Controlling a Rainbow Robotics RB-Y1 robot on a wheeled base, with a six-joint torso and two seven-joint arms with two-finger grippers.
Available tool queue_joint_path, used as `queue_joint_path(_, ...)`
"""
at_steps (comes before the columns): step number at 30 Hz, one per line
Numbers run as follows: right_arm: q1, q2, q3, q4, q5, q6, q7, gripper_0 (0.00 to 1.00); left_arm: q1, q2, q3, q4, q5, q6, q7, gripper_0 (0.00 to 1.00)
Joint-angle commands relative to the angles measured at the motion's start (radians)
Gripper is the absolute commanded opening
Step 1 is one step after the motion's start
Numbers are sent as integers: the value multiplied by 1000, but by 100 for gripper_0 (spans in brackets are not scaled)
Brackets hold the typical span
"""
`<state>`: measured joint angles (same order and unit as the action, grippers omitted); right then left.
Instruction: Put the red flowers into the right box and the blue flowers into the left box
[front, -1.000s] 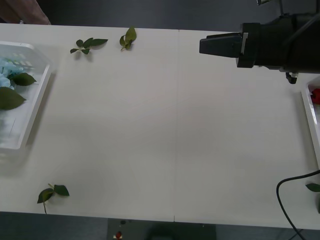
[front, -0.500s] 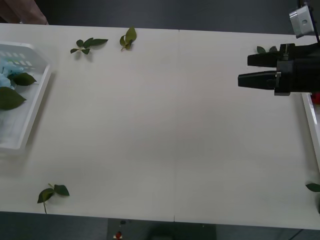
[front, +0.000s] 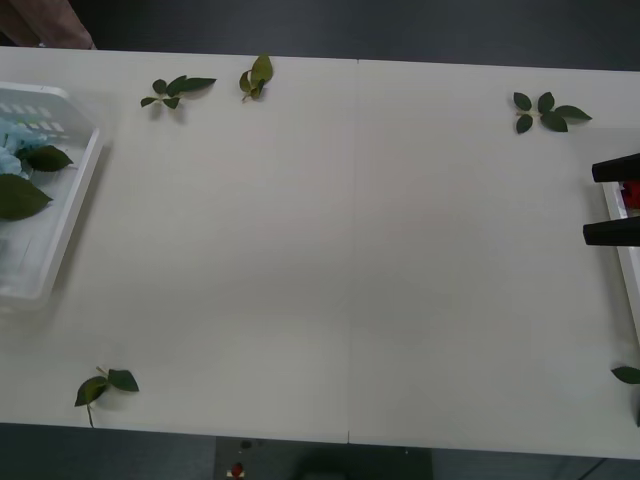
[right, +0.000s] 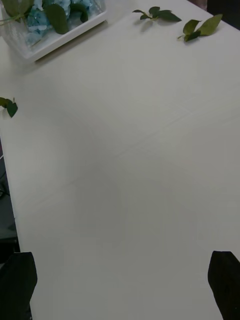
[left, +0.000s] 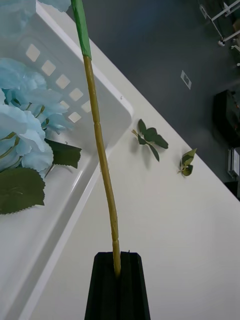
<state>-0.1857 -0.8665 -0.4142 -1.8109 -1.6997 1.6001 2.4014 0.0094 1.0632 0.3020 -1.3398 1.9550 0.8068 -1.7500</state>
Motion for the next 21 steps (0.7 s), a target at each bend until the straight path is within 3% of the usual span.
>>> queue_joint_path(1, -20, -40, -43, 64, -12, 58, 153, 100, -29, 37, -9, 31, 7, -6, -36, 0)
queue_joint_path(11, -21, -117, -66, 206, -46, 113, 304, 100, -43, 35, -75, 33, 7, -49, -48, 3)
queue_joint_path(14, -24, -144, -66, 242, -55, 113, 304, 100, -43, 35, -75, 34, 7, -51, -62, 31)
queue_joint_path(15, -26, -151, -66, 248, -58, 113, 304, 100, -43, 35, -75, 33, 8, -52, -63, 37)
queue_joint_path(16, -29, -164, -66, 262, -64, 113, 304, 100, -46, 35, -73, 33, 8, -54, -71, 55)
queue_joint_path(18, -34, -178, -66, 275, -74, 113, 304, 100, -49, 35, -73, 34, 10, -55, -77, 74)
queue_joint_path(21, -38, -189, -66, 289, -86, 113, 304, 100, -49, 35, -73, 33, 27, -64, -85, 87)
